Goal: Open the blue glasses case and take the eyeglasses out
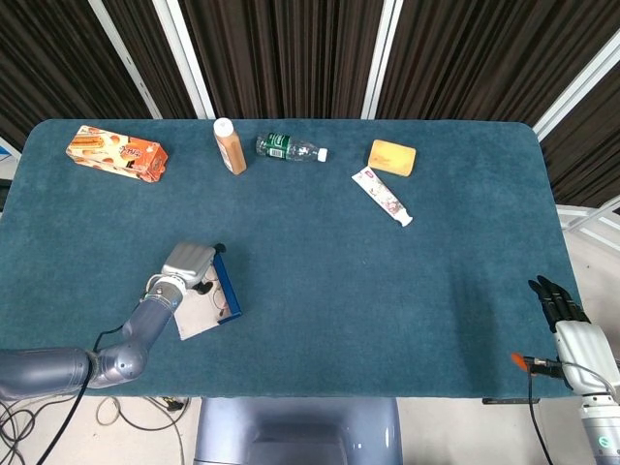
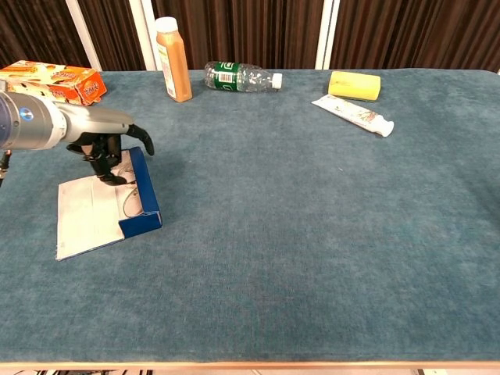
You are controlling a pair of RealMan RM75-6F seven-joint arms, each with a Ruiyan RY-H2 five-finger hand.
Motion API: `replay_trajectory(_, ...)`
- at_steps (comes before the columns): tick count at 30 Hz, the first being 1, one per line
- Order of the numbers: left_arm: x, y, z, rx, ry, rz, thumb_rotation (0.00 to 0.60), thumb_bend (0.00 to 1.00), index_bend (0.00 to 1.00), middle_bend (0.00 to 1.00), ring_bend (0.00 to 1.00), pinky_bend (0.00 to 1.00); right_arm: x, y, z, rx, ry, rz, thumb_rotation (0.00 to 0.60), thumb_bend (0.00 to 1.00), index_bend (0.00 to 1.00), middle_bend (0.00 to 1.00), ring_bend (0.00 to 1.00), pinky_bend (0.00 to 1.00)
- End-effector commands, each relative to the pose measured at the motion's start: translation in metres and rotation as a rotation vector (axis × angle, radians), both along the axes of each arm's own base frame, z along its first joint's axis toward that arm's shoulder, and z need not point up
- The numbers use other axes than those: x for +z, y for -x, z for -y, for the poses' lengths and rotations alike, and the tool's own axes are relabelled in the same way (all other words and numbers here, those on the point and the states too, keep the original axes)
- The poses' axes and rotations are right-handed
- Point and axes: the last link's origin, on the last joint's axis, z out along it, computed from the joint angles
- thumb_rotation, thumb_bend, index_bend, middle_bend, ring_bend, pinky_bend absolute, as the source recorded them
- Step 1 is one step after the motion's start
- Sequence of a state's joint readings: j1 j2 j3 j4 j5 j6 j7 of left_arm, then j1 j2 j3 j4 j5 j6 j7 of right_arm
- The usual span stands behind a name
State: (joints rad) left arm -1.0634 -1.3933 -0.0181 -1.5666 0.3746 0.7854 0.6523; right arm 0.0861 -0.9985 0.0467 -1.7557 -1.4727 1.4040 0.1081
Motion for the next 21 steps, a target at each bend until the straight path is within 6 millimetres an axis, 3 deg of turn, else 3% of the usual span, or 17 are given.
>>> replay_trajectory(1,0.008,0.006,0.005,0.010,0.003,-0.020,0.600,0.33,0.20,0.88,0.79,0.90,0.000,0.000,0.000,0.000,0.001,0.001,0.600,0.16,0.00,0.00,0.00,0.19)
replay_trajectory(13,0.052,0.045,0.042,0.097,0.018,-0.056,0.600,0.33,0.24,0.88,0.79,0.90,0.000,-0.001,-0.001,0.004,-0.001,-0.001,0.600,0.16,0.00,0.00,0.00,0.19)
replay_trajectory(21,0.062,0.069,0.064,0.139,0.053,-0.084,0.600,0.33,0.24,0.88,0.79,0.90,0.000,-0.001,-0.001,0.007,0.001,-0.002,0.600,0.16,0.00,0.00,0.00,0.19)
